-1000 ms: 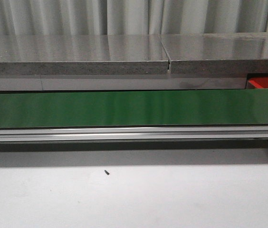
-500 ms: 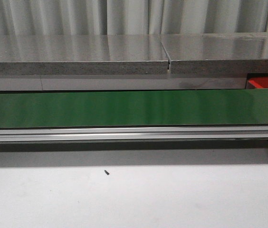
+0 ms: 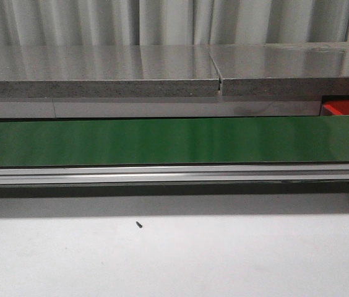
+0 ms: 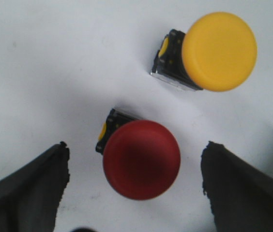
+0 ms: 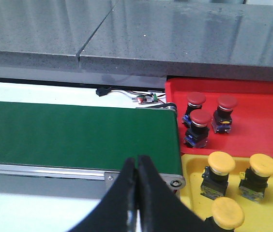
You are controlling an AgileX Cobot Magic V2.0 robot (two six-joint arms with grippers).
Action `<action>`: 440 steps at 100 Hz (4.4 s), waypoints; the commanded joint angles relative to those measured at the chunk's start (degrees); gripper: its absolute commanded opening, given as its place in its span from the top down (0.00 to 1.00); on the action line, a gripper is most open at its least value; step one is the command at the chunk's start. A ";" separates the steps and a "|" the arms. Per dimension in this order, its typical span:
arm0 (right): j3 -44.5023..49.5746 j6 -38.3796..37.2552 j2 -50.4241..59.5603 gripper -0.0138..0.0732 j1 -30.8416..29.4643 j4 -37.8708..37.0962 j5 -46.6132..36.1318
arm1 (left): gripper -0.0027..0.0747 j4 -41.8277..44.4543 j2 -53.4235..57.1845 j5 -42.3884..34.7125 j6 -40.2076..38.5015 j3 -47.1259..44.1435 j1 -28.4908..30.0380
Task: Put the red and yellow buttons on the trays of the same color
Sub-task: 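Grasp a red push button from the pile with the left gripper, then set the red button on the belt's start and open the left gripper, then grasp a yellow push button from the pile with the left gripper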
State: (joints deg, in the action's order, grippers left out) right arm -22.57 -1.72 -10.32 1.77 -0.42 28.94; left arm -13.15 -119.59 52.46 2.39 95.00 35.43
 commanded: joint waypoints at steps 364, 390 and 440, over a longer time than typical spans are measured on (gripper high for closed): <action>-1.42 0.71 -0.49 0.97 -0.09 -0.23 -4.13 | 0.23 -11.73 -0.02 -7.47 5.01 6.72 -1.98; -1.42 0.71 -0.49 0.97 -0.09 -0.23 -4.13 | 0.24 -12.62 -3.72 -8.46 5.01 9.87 -2.09; -1.42 0.71 -0.49 0.97 -0.09 -0.23 -4.13 | 0.59 -12.62 -3.72 -8.38 5.01 10.11 -2.09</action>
State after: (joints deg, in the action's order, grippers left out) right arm -22.57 -1.72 -10.32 1.77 -0.42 28.94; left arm -24.15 -126.79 45.25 8.12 103.25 33.39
